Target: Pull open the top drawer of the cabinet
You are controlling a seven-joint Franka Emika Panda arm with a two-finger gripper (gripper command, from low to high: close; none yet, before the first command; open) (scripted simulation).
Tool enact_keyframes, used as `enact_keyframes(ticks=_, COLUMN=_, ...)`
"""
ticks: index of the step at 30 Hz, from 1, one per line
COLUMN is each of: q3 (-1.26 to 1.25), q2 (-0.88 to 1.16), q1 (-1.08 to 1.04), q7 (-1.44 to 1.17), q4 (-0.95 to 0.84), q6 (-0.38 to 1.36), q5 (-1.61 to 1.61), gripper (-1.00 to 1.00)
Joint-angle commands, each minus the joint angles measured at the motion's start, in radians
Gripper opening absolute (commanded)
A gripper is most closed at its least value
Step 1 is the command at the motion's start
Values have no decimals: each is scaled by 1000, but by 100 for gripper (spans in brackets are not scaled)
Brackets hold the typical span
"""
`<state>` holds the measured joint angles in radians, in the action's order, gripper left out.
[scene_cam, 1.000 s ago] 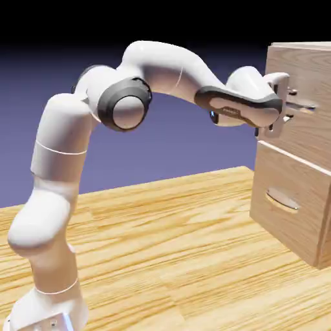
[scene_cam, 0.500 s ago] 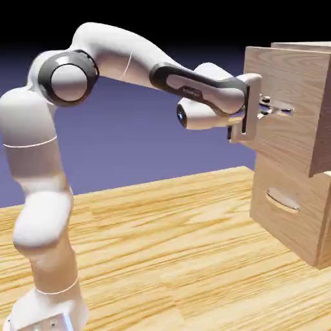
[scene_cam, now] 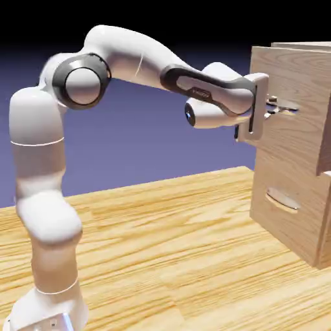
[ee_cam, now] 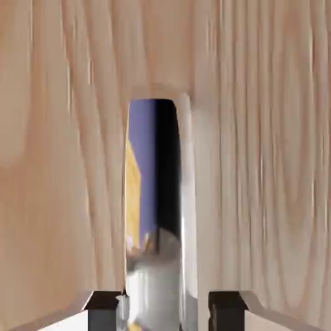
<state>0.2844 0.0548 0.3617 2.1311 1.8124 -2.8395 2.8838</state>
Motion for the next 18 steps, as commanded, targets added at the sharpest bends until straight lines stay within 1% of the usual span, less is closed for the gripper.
enact_keyframes(ticks=1, q3=37, q2=5, q1=34, q7=2, q4=-5, q6=0, q5=1, gripper=-100)
enact_keyframes(ticks=5, q3=182, q2=16, q1=176, q7=17, q4=-13, q6=-4, q5=9, gripper=-100)
enact_keyframes(ticks=7, q3=250, q2=-7, q1=248, q7=7, q4=15, q6=3, q5=5, gripper=-100)
enact_keyframes(ticks=12, q3=226, q2=-175, q1=255, q7=-132, q4=196, q6=53, q5=-59, gripper=-100)
enact_keyframes(ticks=18, q3=153, q2=-389, q1=208, q7=-285, q4=413, q6=98, q5=-139, gripper=-100)
